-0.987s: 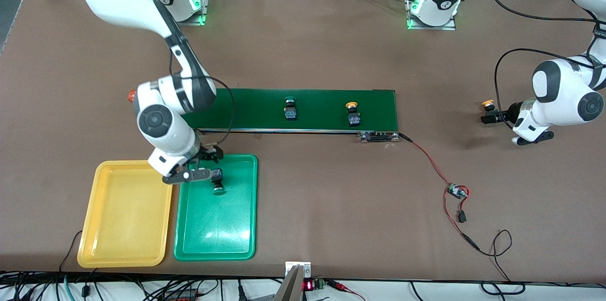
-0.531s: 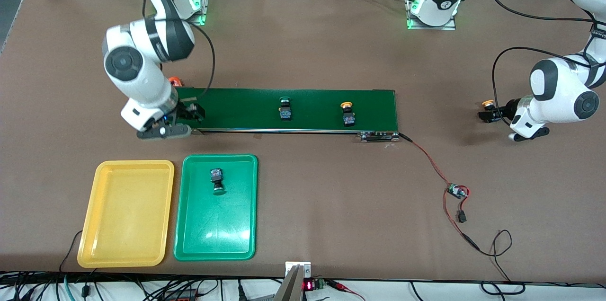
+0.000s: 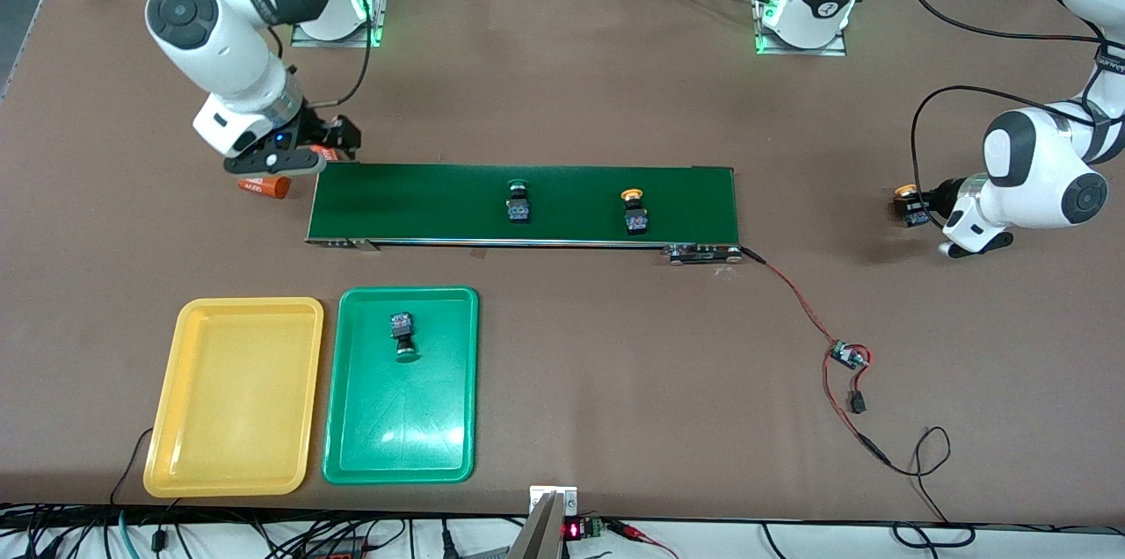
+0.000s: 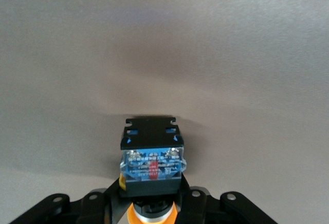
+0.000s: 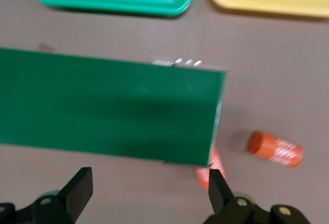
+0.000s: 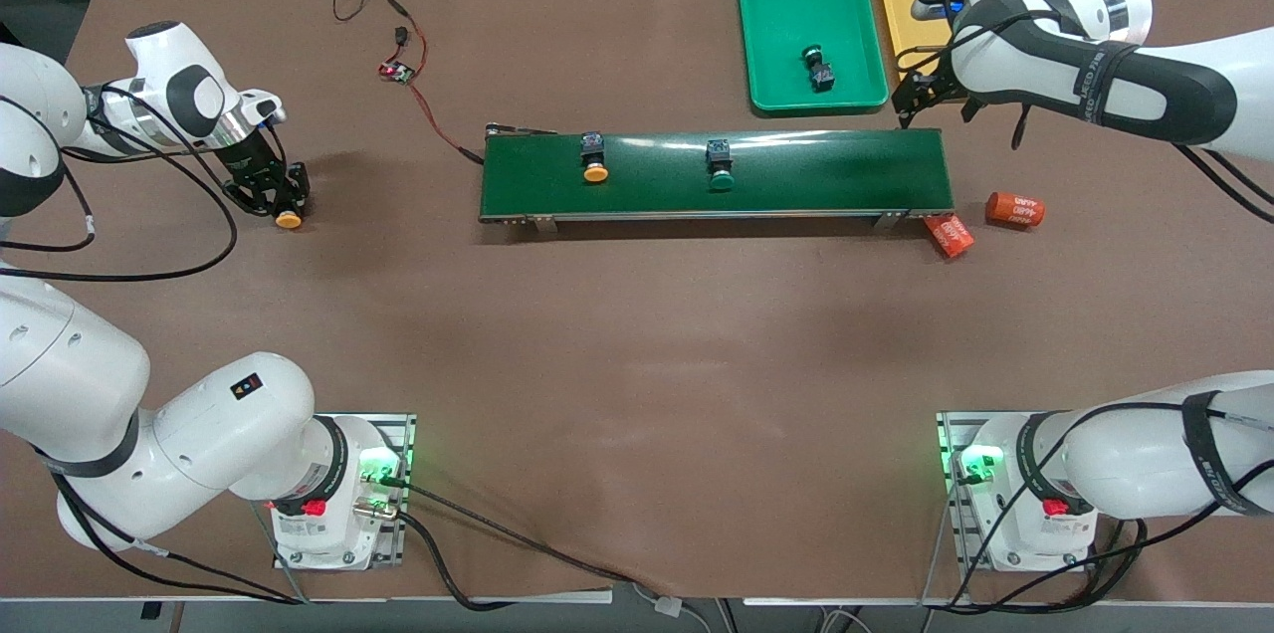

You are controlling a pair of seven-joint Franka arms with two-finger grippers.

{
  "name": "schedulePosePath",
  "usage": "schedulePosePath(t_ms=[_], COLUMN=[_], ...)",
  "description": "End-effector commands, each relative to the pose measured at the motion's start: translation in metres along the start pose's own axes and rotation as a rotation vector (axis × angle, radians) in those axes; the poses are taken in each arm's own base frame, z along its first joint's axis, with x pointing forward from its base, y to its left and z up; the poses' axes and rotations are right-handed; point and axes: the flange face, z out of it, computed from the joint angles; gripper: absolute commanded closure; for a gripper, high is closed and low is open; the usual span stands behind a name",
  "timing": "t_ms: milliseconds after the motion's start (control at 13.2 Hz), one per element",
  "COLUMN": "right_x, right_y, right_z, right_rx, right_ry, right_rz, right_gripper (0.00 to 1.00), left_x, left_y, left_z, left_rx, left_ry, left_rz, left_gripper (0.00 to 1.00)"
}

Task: Sort buttons by color to trays
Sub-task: 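Return the right gripper to the belt while the left gripper loads a button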

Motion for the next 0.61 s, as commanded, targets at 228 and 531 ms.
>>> schedulePosePath(t_ms=[228, 531], right_x=[-0.017, -0.010], right_y=[-0.050, -0.088], right_z=[0.019, 0.054], right_rx=[0.009, 0.060], right_ry=[0.012, 0.045], right_rz=[-0.009, 0.090], right_gripper=[0.00, 0.00], left_x=[-0.008, -0.039], left_y=[0.117, 0.243], left_z=[-0.088, -0.083], left_rx=[0.119, 0.057], left_ry=[0.075, 0.074], left_rz=[0.207, 0.338], left_gripper=[1.00, 1.00])
